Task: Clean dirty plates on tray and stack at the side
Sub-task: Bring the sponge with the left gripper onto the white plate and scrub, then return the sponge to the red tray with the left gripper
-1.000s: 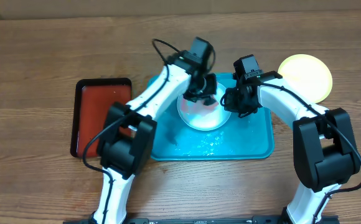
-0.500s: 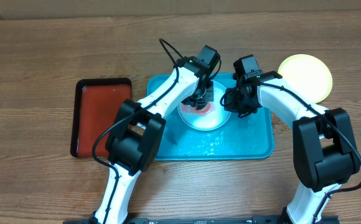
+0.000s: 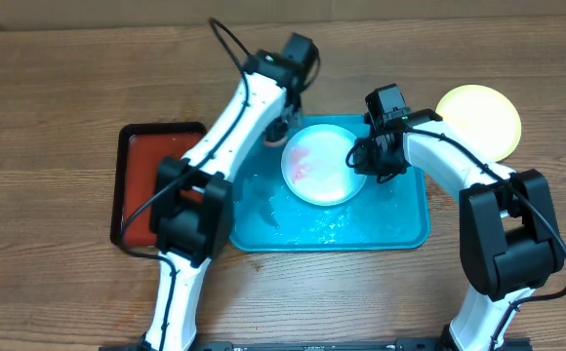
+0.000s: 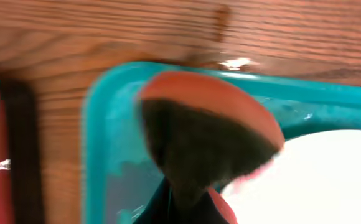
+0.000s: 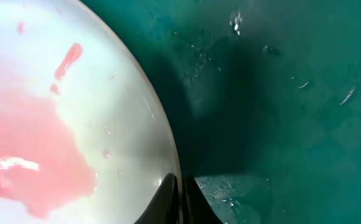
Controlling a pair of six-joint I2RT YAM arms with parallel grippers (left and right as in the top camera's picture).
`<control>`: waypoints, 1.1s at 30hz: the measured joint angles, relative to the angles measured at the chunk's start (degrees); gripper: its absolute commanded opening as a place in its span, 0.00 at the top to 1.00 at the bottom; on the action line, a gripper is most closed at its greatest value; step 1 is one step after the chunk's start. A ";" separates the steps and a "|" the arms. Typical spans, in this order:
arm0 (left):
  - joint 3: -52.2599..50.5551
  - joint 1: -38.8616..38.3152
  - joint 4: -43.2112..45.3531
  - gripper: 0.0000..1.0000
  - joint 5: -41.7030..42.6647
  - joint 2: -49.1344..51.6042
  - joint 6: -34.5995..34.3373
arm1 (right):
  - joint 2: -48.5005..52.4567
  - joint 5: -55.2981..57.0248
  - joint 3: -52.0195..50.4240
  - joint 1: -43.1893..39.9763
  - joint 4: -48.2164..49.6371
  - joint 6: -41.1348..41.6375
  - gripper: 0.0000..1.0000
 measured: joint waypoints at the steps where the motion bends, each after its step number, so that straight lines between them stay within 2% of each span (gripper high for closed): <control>1: 0.00 0.81 -1.36 0.96 0.00 -1.03 0.00 | 0.00 0.39 0.70 0.07 -0.55 -0.68 0.96; 8: 0.66 9.79 -13.68 0.96 0.00 -6.40 -0.22 | 0.00 5.92 4.96 1.16 -2.21 -3.54 0.96; 14: -8.02 17.27 -9.53 0.96 -0.07 -6.60 -0.46 | 0.00 7.50 5.25 1.44 -1.90 -4.15 0.96; 23: -21.77 24.55 -1.97 0.96 0.00 -6.60 -0.48 | -0.11 10.69 5.40 1.46 -2.82 -4.22 0.96; 25: -22.80 25.81 -1.88 0.92 0.00 -6.60 -0.48 | -0.52 12.07 5.40 1.49 -2.84 -4.46 0.96; 26: -22.95 26.40 -1.84 0.85 -0.02 -6.60 -0.46 | -0.94 12.68 5.40 1.49 -2.97 -4.76 0.96; 29: -22.97 27.76 -1.66 0.51 0.04 -6.60 -0.44 | -3.13 15.19 5.40 1.86 -3.19 -6.36 0.96; 30: -22.97 28.06 -1.64 0.35 0.44 -6.60 0.00 | -4.09 16.28 5.40 2.16 -3.17 -7.02 0.96; 31: -22.97 28.24 -1.57 0.14 1.11 -6.60 0.24 | -5.20 17.46 5.40 2.64 -3.15 -7.69 0.96; 32: -22.97 28.46 -1.40 0.00 2.21 -6.60 0.98 | -6.38 18.69 5.44 3.37 -3.19 -8.55 0.96; 33: -22.97 28.55 -0.98 0.00 3.52 -6.60 1.81 | -7.23 19.67 5.55 4.02 -3.17 -9.22 0.96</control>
